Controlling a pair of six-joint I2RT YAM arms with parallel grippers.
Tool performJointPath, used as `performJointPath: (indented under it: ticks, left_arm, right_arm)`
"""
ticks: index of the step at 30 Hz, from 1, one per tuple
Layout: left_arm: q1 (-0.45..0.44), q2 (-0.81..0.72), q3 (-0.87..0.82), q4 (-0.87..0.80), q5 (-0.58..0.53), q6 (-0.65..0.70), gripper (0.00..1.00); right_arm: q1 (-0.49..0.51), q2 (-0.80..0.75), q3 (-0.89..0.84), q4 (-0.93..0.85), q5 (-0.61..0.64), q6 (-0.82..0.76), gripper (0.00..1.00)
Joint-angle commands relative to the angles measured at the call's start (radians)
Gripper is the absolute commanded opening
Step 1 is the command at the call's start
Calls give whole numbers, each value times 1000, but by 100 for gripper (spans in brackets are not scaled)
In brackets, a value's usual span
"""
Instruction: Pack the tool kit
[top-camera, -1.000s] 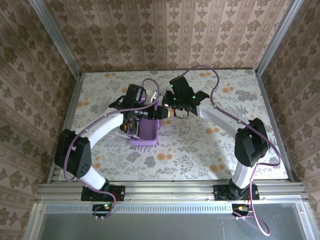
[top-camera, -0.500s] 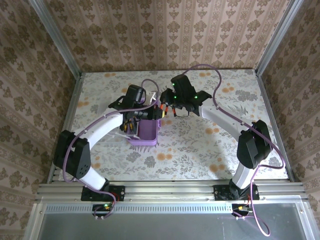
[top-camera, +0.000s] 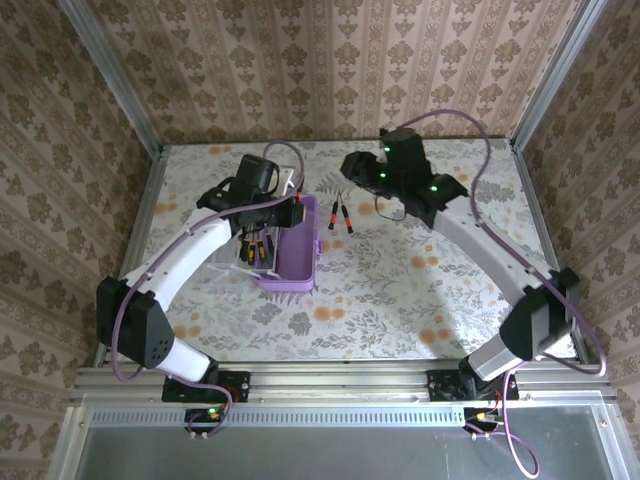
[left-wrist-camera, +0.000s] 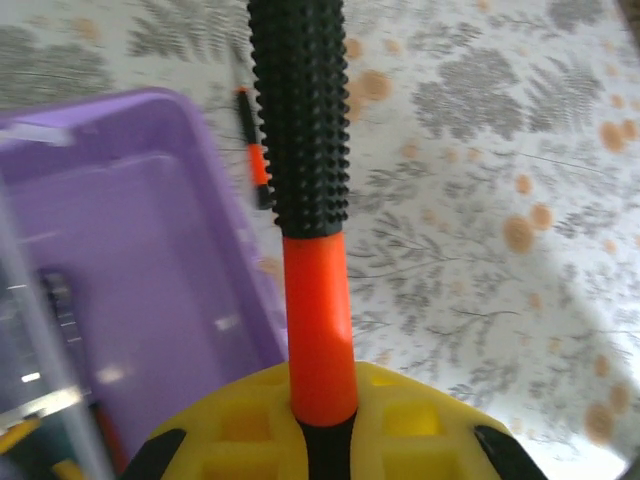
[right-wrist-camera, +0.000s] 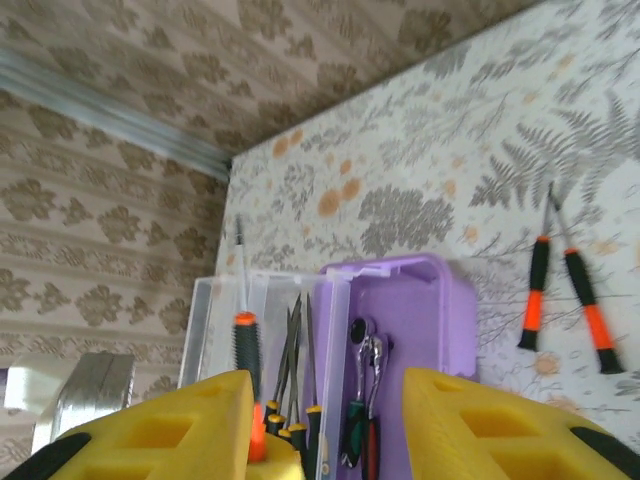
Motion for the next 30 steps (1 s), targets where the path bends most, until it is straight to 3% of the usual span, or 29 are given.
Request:
performJointPath:
  ticks: [1, 7, 13, 26, 30]
  left_arm:
    - [53, -60, 64, -218, -158, 64, 0]
    - [214, -170, -42, -361, -224, 135, 0]
    - [243, -215, -145, -346, -260, 136, 0]
    - [272, -100, -179, -330, -214, 149, 0]
    - [272, -108, -182, -332, -215, 146, 19]
  right_arm:
    - [-34, -39, -87, 8, 12, -13, 45]
    - [-73, -56, -213, 27, -22, -24, 44]
    - [-78, -45, -256, 58, -47, -20, 43]
    - [-89, -44, -300, 88, -61, -19, 44]
    - [-90, -43, -307, 92, -64, -15, 45]
